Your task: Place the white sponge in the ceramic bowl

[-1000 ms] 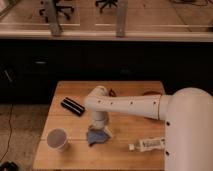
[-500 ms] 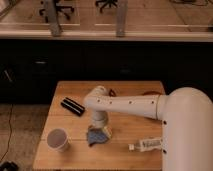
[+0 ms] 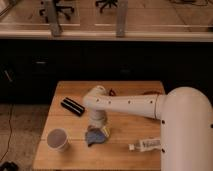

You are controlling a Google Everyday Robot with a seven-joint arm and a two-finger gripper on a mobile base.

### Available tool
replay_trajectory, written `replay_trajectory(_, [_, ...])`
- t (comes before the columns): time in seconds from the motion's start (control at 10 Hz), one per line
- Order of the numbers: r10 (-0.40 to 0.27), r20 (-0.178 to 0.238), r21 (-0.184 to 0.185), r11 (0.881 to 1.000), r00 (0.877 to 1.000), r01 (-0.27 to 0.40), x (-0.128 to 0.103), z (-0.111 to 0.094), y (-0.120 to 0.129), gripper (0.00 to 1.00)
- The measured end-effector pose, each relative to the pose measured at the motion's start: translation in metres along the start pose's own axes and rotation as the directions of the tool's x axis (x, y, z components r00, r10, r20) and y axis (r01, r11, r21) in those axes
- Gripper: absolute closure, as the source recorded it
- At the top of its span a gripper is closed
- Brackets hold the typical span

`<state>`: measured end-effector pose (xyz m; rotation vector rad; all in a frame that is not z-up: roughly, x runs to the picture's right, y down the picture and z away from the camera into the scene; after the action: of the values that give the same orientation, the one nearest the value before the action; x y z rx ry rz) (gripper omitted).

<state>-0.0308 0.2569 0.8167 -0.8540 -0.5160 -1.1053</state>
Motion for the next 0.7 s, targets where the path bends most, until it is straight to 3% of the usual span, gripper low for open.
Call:
replay_trajectory(0.4, [0.002,0.003,-0.003,1.0,1.0,-0.002,-0.0002,-0.0016,0.0022,0.94])
replay_trajectory(0.7, [0.004,0.007,0.003,1.0,1.0,-0.004,0.0007,-0.0019,0.0033,0.95])
